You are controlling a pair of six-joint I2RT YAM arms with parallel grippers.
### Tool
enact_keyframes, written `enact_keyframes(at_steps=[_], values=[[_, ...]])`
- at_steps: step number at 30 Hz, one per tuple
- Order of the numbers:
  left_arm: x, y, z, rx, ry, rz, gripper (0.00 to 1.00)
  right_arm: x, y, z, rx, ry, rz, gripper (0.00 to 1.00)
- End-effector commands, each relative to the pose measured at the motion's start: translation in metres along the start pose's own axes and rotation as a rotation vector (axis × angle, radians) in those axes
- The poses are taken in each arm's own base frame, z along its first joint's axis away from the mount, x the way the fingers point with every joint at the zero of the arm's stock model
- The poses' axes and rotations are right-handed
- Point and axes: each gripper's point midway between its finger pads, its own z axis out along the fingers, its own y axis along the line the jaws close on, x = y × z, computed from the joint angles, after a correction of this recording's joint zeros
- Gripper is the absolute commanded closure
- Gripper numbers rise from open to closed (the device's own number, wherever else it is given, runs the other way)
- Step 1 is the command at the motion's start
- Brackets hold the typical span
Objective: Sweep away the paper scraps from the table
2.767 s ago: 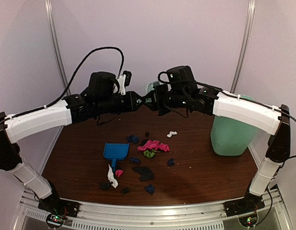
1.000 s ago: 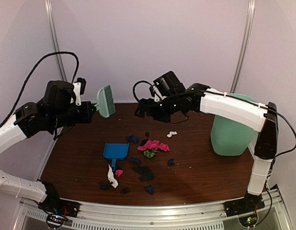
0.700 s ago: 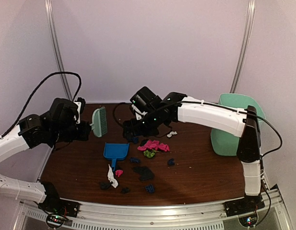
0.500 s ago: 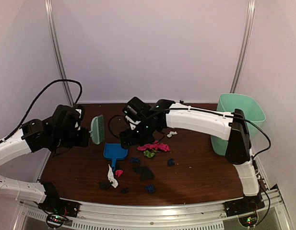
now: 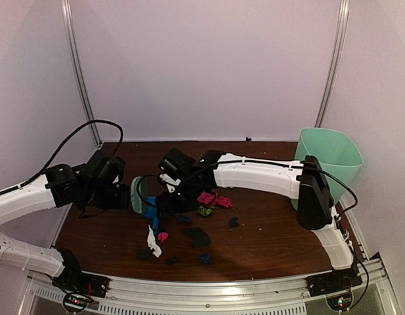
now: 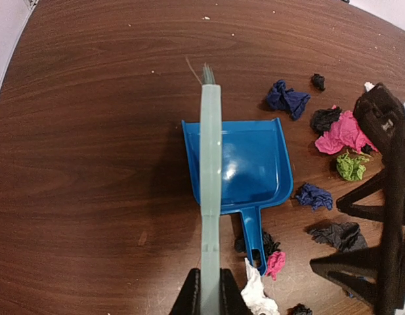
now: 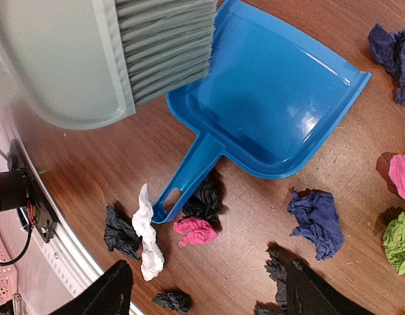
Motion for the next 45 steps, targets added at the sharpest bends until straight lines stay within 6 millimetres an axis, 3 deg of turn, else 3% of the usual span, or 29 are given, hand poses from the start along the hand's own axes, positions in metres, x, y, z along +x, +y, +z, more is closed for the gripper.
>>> enact_keyframes(at_steps=[1, 5, 15, 21, 23, 27, 33, 38, 45], values=[[-0.006, -0.004, -0.002, 0.017, -0.009, -0.051, 1.0, -0.017, -0.029, 0.013, 0.059, -0.051, 0.099, 0.27], [-0.011, -0.006, -0.005, 0.021, -0.017, -0.052, 1.0, -0.025, -0.051, 0.024, 0.08, -0.057, 0.178, 0.36], [-0.016, -0.006, -0.017, 0.032, -0.023, -0.067, 1.0, -0.042, -0.055, 0.054, 0.002, -0.064, 0.246, 0.46], [-0.016, -0.001, -0.025, 0.031, -0.029, -0.084, 1.0, -0.043, -0.058, 0.073, -0.02, -0.051, 0.277, 0.53], [-0.015, 0.001, -0.026, 0.029, -0.031, -0.088, 1.0, -0.042, -0.059, 0.078, -0.025, -0.045, 0.281, 0.58], [-0.013, 0.004, -0.027, 0.025, -0.032, -0.093, 1.0, -0.044, -0.057, 0.079, -0.033, -0.053, 0.279, 0.78], [-0.014, 0.007, -0.028, 0.012, -0.046, -0.094, 1.0, -0.059, -0.049, 0.071, -0.087, -0.094, 0.264, 1.0], [-0.021, 0.008, -0.033, 0.006, -0.068, -0.08, 1.0, -0.088, -0.021, 0.046, -0.241, -0.167, 0.238, 1.0], [-0.042, 0.011, -0.055, -0.022, -0.116, -0.062, 1.0, -0.132, 0.003, -0.016, -0.391, -0.292, 0.262, 1.0]])
